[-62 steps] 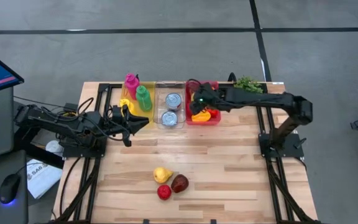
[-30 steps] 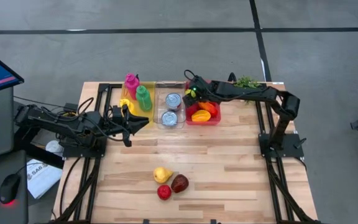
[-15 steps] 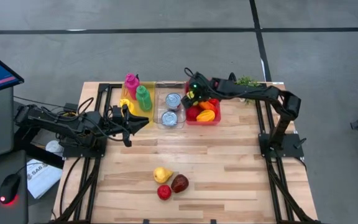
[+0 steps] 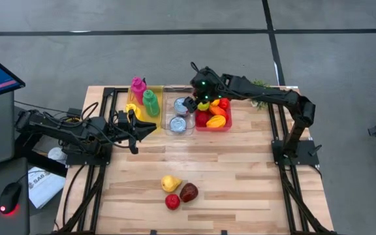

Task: Pick & Place Food Item
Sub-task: Put the right red apple into the pink bin

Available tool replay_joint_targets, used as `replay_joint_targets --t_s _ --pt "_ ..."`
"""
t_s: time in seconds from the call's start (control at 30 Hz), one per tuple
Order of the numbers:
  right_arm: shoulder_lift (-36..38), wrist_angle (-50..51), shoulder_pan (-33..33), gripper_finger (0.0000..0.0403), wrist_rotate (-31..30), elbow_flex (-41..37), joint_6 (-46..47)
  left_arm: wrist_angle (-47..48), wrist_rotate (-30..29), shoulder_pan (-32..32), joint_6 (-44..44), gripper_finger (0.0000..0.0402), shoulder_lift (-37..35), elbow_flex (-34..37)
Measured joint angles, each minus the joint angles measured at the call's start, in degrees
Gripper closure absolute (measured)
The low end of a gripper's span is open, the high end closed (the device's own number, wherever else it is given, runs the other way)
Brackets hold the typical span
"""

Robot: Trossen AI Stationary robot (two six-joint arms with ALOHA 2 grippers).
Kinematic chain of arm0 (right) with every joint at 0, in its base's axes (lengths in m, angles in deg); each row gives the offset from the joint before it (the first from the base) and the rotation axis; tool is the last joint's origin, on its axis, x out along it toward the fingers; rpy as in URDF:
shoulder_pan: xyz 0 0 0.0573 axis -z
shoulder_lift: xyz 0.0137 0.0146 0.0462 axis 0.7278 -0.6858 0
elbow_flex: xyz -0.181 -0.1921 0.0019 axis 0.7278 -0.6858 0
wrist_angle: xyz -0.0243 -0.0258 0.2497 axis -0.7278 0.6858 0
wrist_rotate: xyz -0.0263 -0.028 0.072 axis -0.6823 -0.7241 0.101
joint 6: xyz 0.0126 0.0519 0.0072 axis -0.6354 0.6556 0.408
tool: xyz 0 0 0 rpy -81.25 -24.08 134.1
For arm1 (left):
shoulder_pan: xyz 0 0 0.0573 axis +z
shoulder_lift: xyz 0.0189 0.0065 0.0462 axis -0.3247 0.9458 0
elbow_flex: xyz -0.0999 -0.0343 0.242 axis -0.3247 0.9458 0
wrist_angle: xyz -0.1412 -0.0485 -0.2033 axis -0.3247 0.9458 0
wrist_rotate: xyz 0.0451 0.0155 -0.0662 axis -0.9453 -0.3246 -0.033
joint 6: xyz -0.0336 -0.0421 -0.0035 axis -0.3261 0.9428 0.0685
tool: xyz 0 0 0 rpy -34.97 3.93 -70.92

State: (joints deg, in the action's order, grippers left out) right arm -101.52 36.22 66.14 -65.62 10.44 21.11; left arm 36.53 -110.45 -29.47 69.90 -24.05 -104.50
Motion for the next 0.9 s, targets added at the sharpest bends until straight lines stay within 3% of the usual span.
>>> replay_joint_targets --t_s 0.27,0.9 --pt "0.0 7.3 -1.5 0.0031 -0.2 6.9 -0.2 0.0 0.0 0.0 0.0 0.0349 0.0 0.0" --pt "0.0 21.1 -10.4 0.0042 -0.2 7.6 8.7 0.2 0.0 0.0 0.0 0.0349 0.0 0.0"
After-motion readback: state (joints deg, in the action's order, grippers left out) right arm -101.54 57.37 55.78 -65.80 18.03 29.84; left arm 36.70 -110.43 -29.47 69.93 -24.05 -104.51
